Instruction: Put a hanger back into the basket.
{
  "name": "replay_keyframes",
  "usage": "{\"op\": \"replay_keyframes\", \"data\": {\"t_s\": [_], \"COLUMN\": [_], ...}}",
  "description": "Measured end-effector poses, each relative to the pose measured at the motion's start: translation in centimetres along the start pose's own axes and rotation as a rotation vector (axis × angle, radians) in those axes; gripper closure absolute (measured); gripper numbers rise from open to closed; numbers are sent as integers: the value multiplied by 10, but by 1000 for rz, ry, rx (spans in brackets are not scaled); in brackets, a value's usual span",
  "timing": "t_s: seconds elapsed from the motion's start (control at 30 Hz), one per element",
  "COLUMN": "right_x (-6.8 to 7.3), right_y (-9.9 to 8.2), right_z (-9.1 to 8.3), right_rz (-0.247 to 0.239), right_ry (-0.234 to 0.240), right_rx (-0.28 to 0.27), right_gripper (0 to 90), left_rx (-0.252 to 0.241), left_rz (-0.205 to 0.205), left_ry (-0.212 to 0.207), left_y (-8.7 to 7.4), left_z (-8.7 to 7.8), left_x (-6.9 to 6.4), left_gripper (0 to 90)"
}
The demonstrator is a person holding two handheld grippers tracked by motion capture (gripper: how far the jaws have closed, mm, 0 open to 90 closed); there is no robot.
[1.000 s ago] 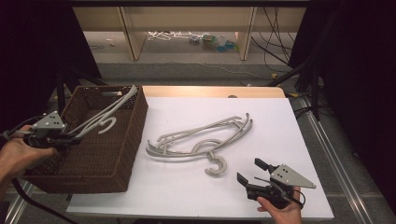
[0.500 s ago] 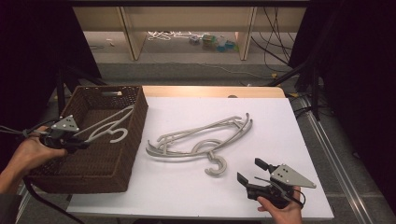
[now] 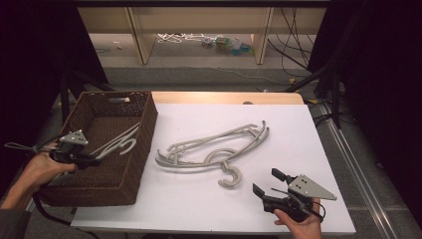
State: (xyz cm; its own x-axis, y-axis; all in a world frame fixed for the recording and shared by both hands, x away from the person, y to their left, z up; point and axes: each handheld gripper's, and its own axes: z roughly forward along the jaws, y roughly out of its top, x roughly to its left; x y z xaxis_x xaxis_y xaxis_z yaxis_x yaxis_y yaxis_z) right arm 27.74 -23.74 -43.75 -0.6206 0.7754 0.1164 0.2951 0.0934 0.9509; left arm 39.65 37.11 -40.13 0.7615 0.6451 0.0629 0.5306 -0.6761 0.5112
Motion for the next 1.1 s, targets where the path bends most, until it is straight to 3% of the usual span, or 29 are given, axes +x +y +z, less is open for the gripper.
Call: {"op": "replay_keyframes", "data": {"t_s": [0.03, 0.1, 0.13, 0.2, 0.23, 0.27, 0.37, 0.43, 0.5, 0.53, 0.6, 0.7, 0.77, 0.93, 0.97, 1.1], "right_x": [0, 0, 0, 0, 0, -1, -1, -1, -1, -1, -1, 0, 0, 0, 0, 0], "right_y": [0, 0, 0, 0, 0, 1, 0, 1, 1, 1, 1, 0, 0, 1, 1, 1], "right_z": [0, 0, 0, 0, -1, -3, -3, -3, -3, -2, -2, 0, 0, -3, -2, -3], "right_rz": [0, -4, -4, 1, -1, -10, -9, -11, -12, -9, -10, -5, -1, -11, -10, -11], "right_ry": [0, 1, 1, 0, 0, -10, -7, -13, -12, -8, -9, -2, -2, -11, -10, -6], "right_rx": [-1, -5, -4, -5, -1, 23, 23, 14, 23, 23, 23, -7, -3, 9, 4, 10], "right_gripper": [187, 187, 187, 186, 186, 186, 186, 186, 186, 185, 185, 185, 184, 183, 184, 183], "left_rx": [-8, 30, 86, 71, 42, 56, 26, -32, -75, -105, -179, -223, -309, -433, -468, -551], "left_rz": [-6, -11, 12, 6, -36, -9, -15, -57, -74, -61, -74, -30, -91, -110, -139, -132], "left_ry": [9, -5, -7, 9, 11, 3, 23, 47, 61, 66, 105, 147, 169, 172, 164, 147], "left_y": [1, 2, 3, 4, 4, 5, 6, 7, 10, 12, 17, 26, 33, 45, 48, 56], "left_z": [2, 7, 8, 9, 9, 6, 1, -4, -11, -14, -22, -33, -37, -49, -49, -53], "left_x": [-1, -4, -4, -3, -5, -3, -4, -4, -6, -7, -14, -23, -37, -62, -69, -89], "left_gripper": [809, 799, 788, 739, 731, 714, 645, 581, 516, 518, 479, 412, 380, 338, 327, 313]}}
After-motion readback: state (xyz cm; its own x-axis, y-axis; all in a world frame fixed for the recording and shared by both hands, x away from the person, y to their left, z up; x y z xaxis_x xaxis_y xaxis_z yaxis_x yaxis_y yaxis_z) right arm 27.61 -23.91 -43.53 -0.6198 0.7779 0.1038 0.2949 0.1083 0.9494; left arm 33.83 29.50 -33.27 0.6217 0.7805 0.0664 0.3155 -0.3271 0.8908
